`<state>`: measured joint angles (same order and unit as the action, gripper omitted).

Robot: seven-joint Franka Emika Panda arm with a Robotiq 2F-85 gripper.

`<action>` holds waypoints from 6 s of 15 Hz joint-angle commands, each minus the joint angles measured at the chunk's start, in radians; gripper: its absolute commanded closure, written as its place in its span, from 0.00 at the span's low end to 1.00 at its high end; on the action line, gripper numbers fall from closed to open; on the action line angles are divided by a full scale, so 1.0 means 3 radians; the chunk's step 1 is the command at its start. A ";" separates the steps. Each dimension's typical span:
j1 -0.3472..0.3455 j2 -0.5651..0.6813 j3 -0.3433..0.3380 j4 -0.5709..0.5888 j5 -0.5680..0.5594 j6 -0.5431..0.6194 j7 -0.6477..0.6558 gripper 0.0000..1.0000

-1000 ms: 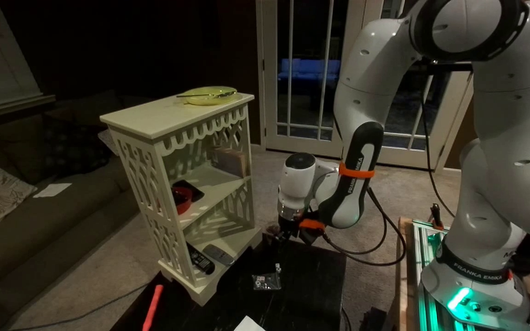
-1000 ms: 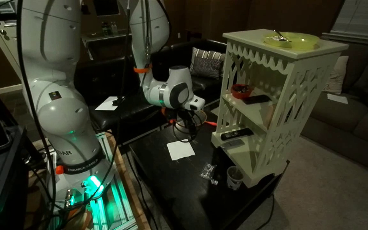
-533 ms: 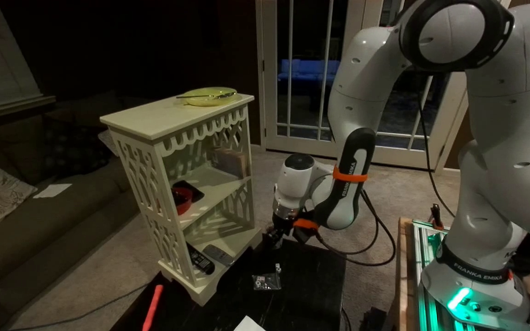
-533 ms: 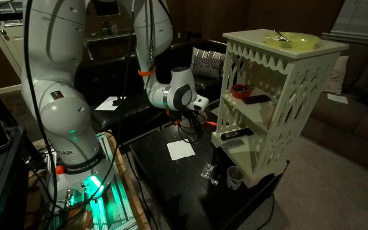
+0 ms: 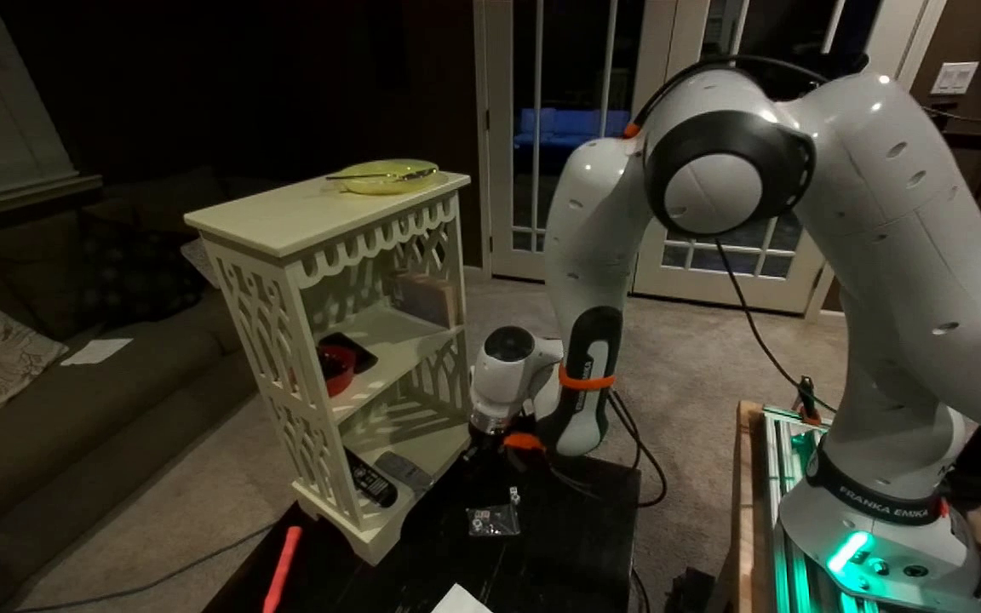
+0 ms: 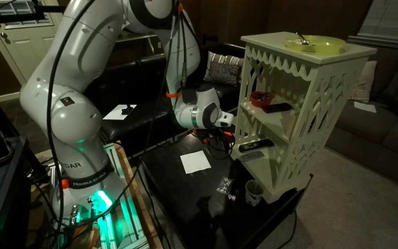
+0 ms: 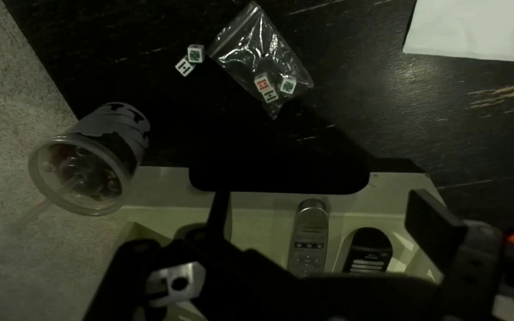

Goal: Put the grey remote control on top of the shelf.

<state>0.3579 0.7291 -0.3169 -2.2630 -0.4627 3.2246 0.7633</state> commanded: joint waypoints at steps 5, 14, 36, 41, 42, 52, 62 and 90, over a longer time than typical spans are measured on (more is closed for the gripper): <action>-0.0320 0.0540 0.0583 0.0541 0.1512 0.0104 -0.1005 0.00; -0.0710 0.1174 0.0889 0.1138 0.1799 0.0939 -0.1541 0.00; -0.0621 0.2678 0.0640 0.3103 0.2344 0.0989 -0.2171 0.00; -0.0594 0.2524 0.0641 0.2906 0.2325 0.1035 -0.2211 0.34; -0.0592 0.2521 0.0638 0.2903 0.2325 0.1037 -0.2219 0.41; -0.0692 0.2463 0.0831 0.2879 0.2166 0.1090 -0.2211 0.77; -0.0541 0.1836 0.0815 0.1973 0.2580 0.1478 -0.2235 0.77; -0.0572 -0.1595 0.1516 -0.1621 0.2586 0.1552 -0.1905 0.77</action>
<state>0.1527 0.3547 0.1445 -2.7501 0.2681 3.7402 0.1840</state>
